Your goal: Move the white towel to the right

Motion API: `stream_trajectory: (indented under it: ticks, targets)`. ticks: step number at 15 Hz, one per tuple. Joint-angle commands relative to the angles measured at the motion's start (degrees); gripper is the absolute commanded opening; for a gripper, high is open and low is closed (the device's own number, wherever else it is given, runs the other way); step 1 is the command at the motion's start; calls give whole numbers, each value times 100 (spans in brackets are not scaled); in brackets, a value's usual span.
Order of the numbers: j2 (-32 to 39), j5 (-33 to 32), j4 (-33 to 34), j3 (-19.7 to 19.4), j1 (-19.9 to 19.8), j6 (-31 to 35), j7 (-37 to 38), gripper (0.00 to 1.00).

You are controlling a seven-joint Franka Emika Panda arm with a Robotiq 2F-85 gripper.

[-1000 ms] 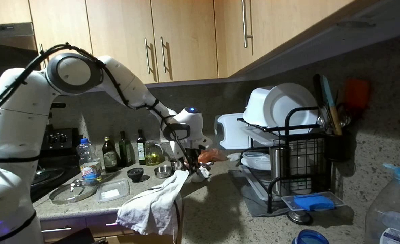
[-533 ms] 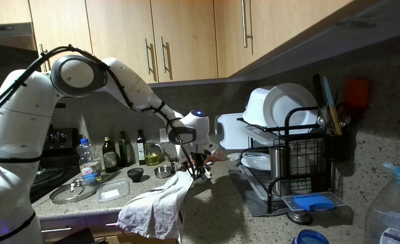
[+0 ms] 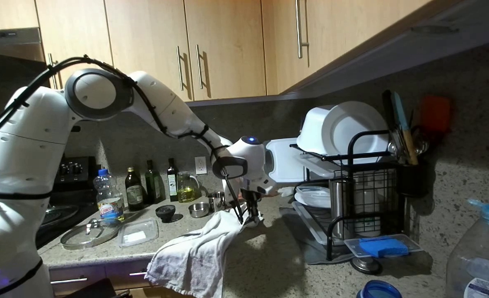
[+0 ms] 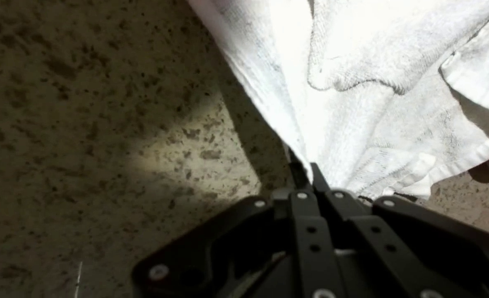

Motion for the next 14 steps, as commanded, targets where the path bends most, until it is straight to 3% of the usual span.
stream_trajectory:
  ticks: [1,14]
  targets:
    - [87,51,188,-55,-77,-220,203,1]
    - [354,98,384,-65,-173,-222,381,1]
